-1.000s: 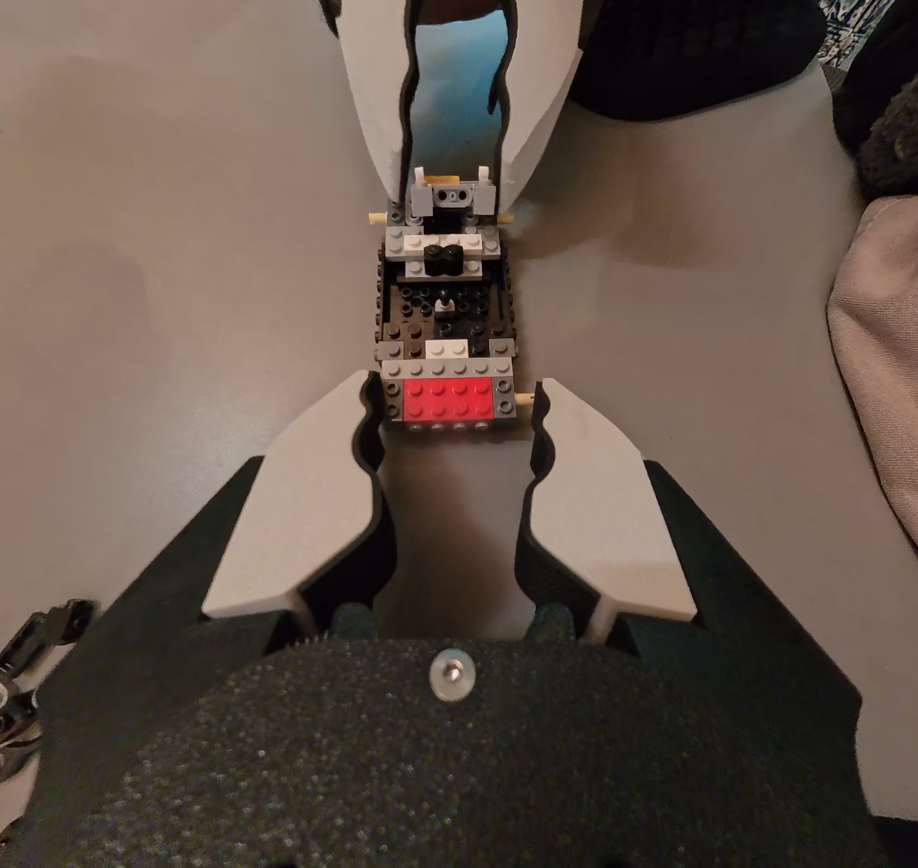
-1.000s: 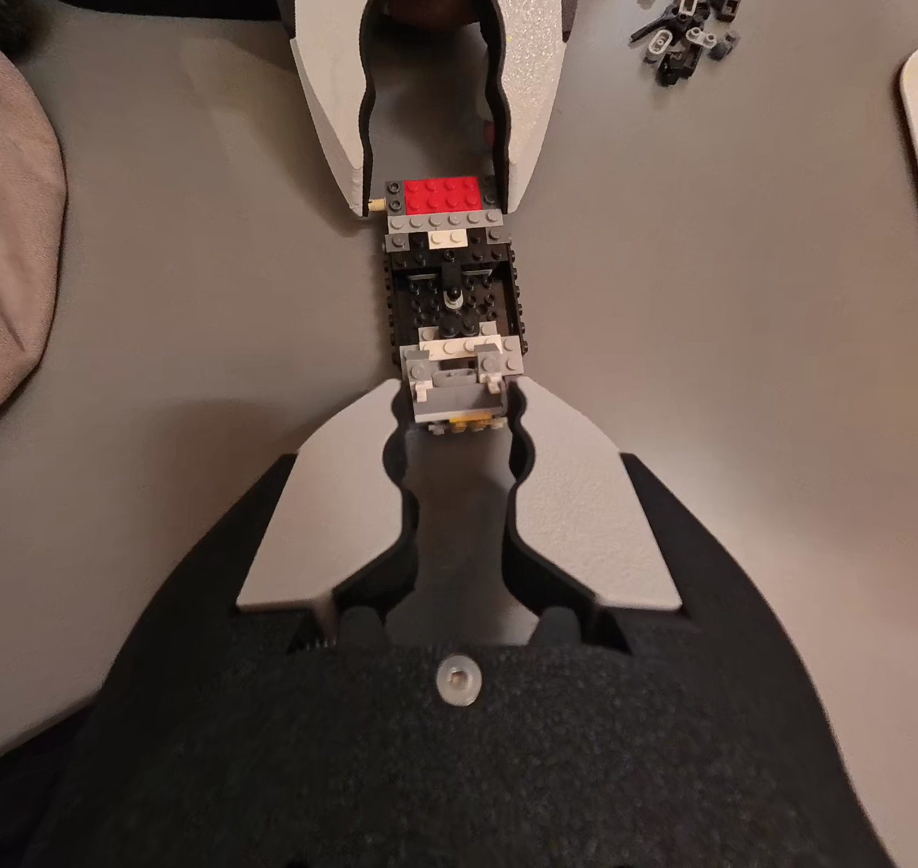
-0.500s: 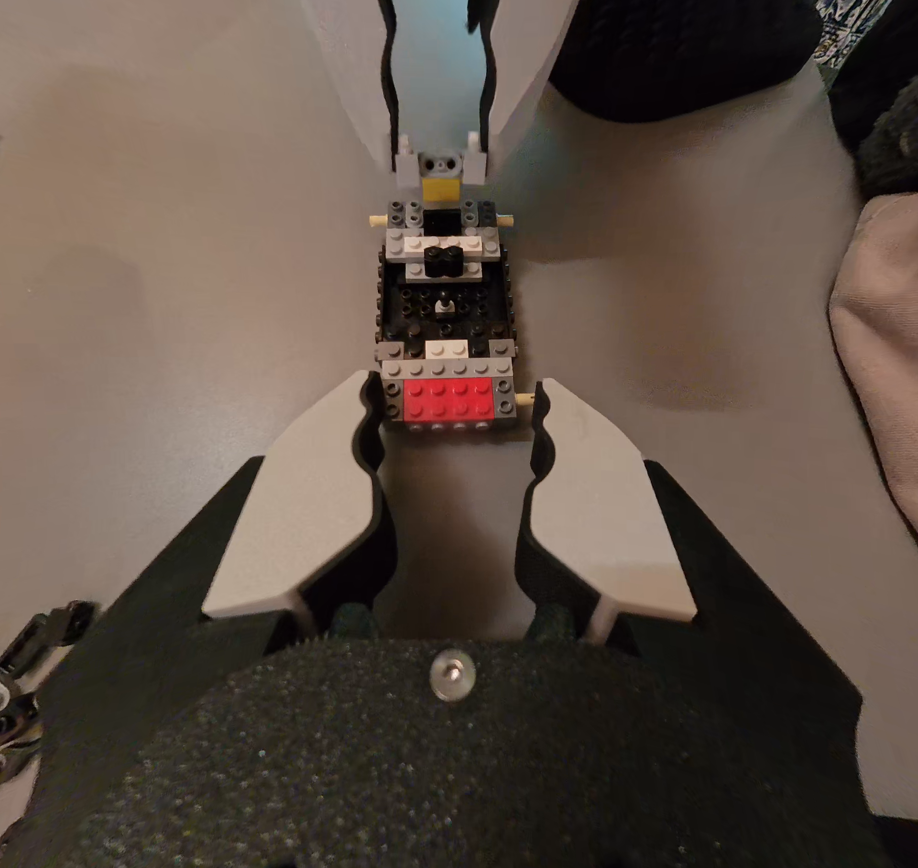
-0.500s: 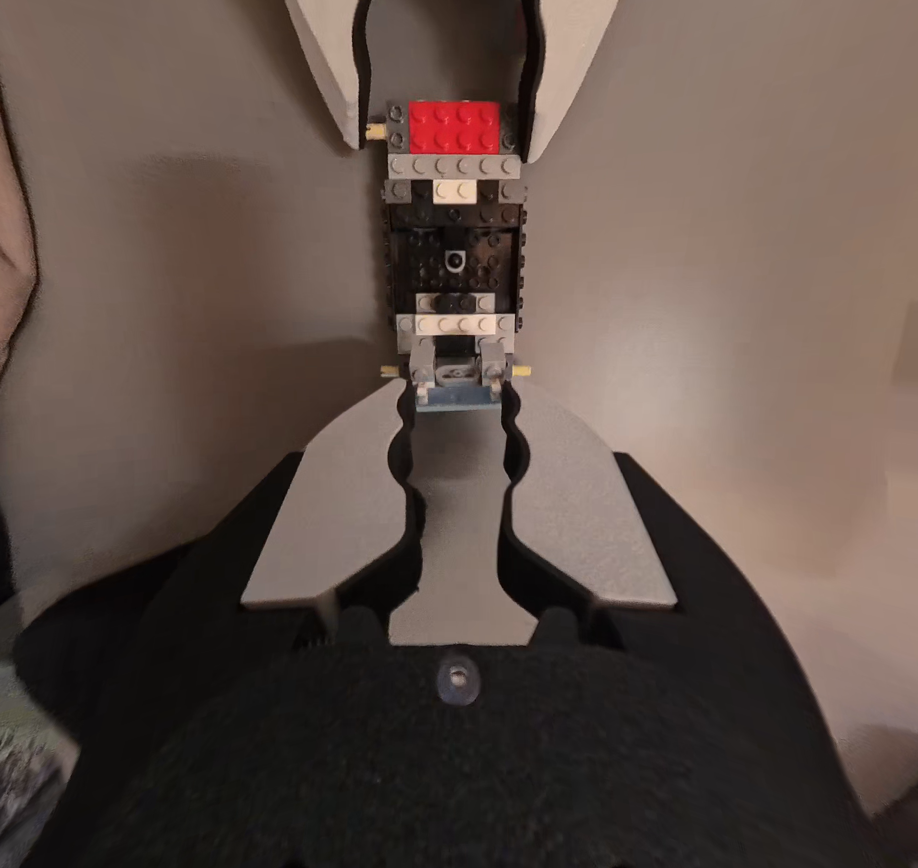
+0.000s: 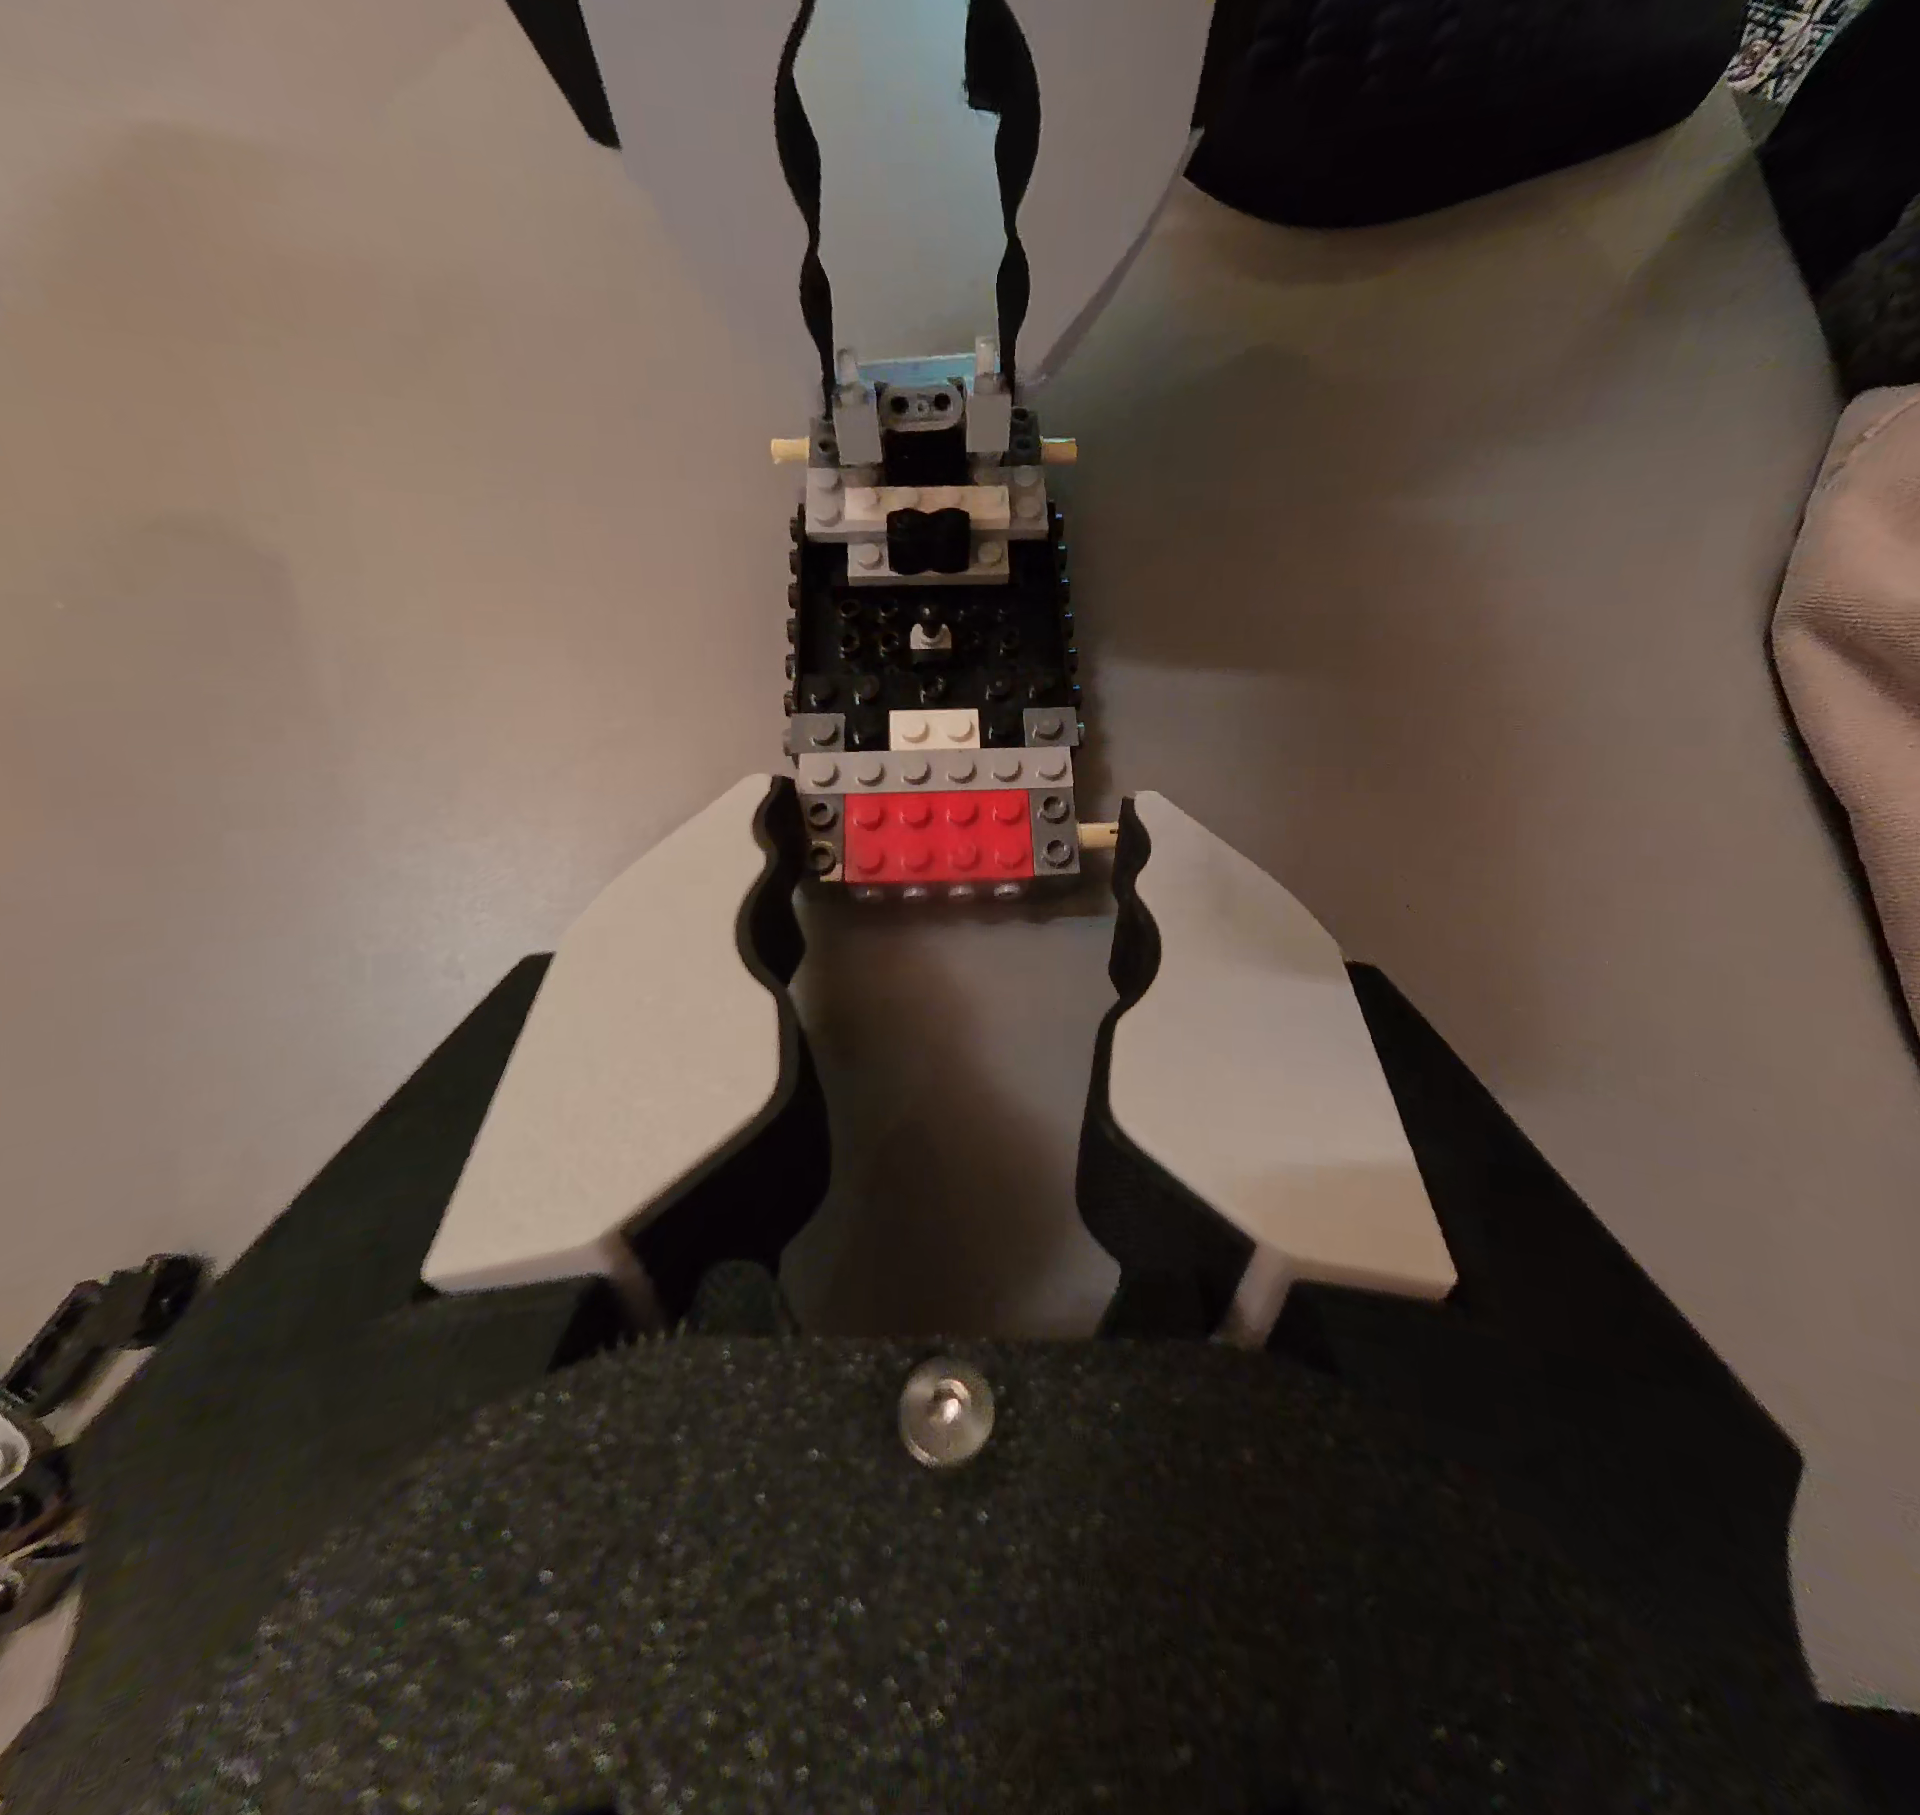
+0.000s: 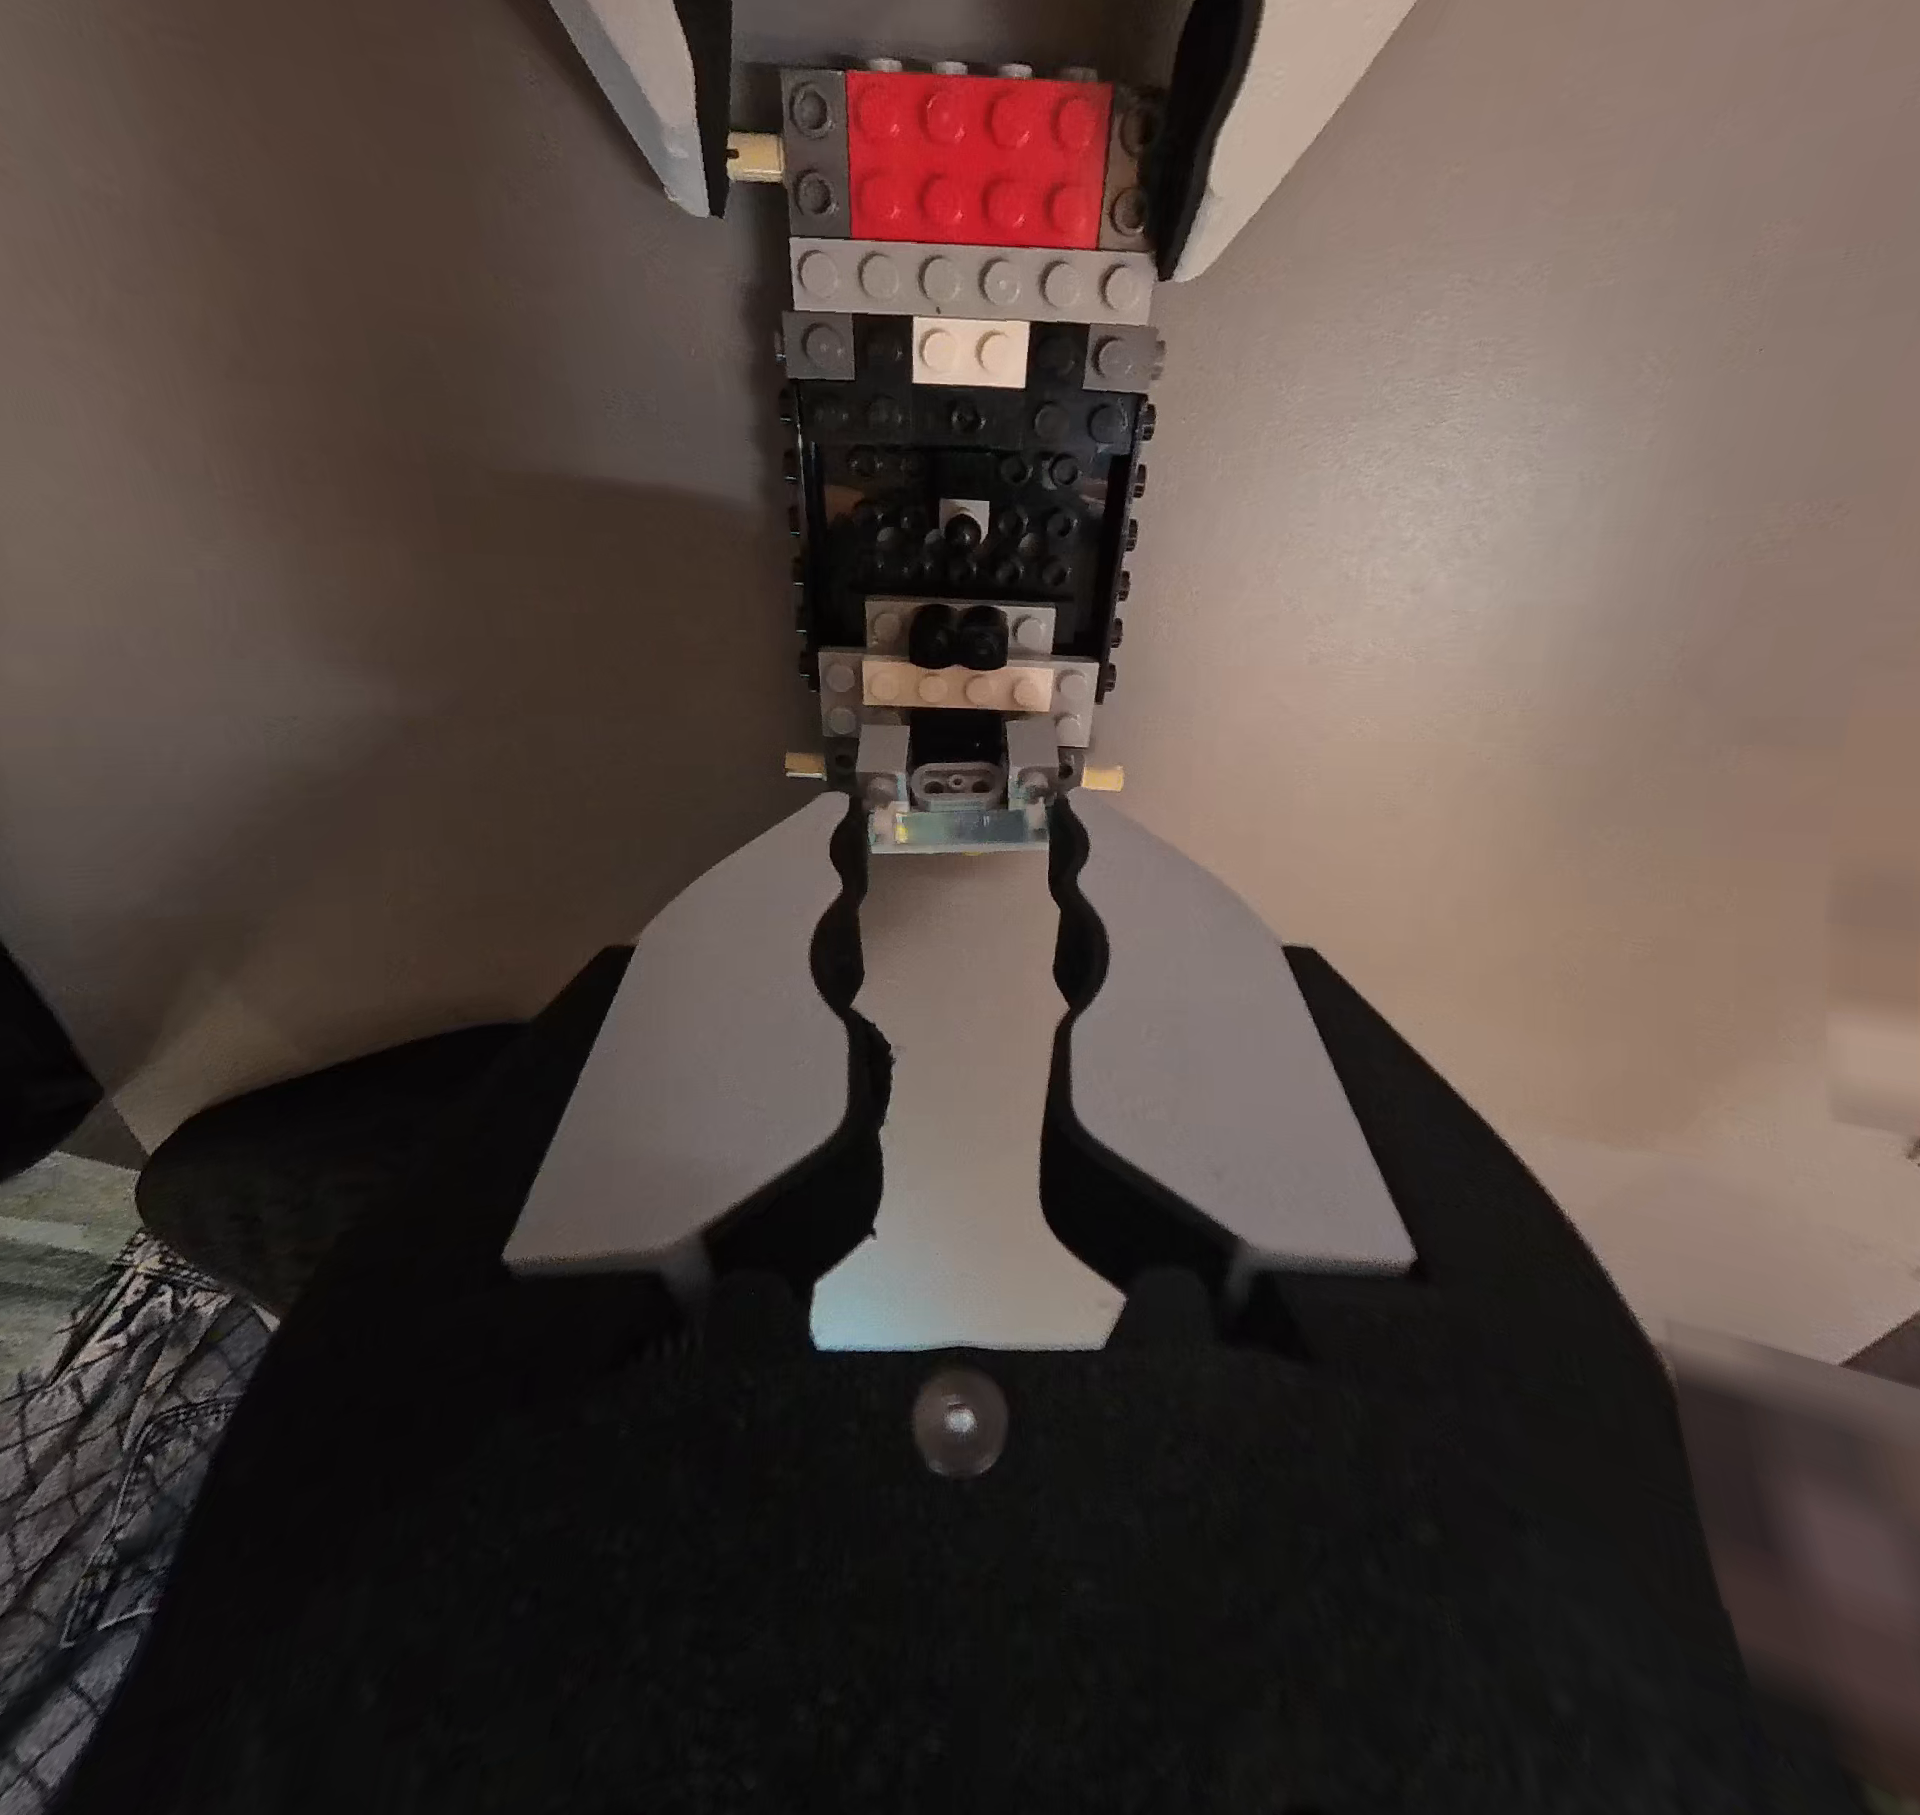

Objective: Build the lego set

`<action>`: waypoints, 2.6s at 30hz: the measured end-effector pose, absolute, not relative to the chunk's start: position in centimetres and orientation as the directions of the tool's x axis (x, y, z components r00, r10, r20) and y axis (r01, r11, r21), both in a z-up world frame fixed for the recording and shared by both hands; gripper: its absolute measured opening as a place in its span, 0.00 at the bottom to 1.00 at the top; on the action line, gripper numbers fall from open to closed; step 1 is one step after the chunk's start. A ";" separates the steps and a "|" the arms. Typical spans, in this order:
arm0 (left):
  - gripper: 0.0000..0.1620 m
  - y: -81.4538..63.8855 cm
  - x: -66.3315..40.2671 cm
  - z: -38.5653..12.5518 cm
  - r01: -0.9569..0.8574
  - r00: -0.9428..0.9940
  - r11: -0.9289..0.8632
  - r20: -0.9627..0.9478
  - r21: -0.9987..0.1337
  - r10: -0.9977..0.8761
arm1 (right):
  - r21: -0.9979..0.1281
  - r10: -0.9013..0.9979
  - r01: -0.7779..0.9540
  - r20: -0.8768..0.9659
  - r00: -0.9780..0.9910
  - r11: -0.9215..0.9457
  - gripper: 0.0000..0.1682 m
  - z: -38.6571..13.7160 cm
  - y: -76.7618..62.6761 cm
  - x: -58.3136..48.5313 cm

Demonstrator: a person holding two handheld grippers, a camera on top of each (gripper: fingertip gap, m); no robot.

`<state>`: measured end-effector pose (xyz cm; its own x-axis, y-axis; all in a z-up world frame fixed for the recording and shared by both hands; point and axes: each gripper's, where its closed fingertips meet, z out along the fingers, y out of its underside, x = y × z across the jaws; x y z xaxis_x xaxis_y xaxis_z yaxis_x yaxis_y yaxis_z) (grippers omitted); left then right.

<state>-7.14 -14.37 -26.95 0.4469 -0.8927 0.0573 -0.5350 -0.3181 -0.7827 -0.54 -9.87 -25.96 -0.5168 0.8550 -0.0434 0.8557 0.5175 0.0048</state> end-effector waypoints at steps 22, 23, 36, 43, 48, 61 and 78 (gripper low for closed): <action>0.37 -13.3 -7.6 -24.1 -0.446 0.494 -0.369 0.120 -0.815 -0.861 | -0.753 0.895 0.586 0.007 -0.447 0.299 0.30 -26.0 -10.0 -0.6; 0.35 -13.0 -6.7 -23.4 -0.432 0.497 -0.371 0.127 -0.822 -0.859 | -0.767 0.887 0.568 0.004 -0.461 0.299 0.30 -26.0 -10.1 -0.7; 0.21 -11.0 -1.4 -25.2 -0.626 0.442 -0.337 0.036 -0.703 -0.896 | -0.768 0.823 0.502 0.056 -0.566 0.398 0.19 -25.9 -10.5 -1.3; 0.20 -11.0 -1.8 -25.5 -0.606 0.453 -0.335 0.034 -0.722 -0.891 | -0.744 0.820 0.529 0.043 -0.571 0.407 0.26 -26.3 -10.6 -1.5; 0.20 -11.0 -1.9 -25.8 -0.591 0.457 -0.335 0.037 -0.734 -0.889 | -0.762 0.823 0.513 0.045 -0.567 0.395 0.20 -26.0 -10.7 -1.7; 0.20 -10.5 -1.4 -26.0 -0.614 0.455 -0.335 0.026 -0.714 -0.890 | -0.718 0.817 0.557 0.027 -0.576 0.417 0.20 -26.1 -10.4 -1.1; 0.26 -9.9 -1.3 -25.1 -0.555 0.484 -0.361 0.061 -0.750 -0.873 | -0.649 0.802 0.608 0.005 -0.598 0.457 0.20 -26.2 -10.3 -0.7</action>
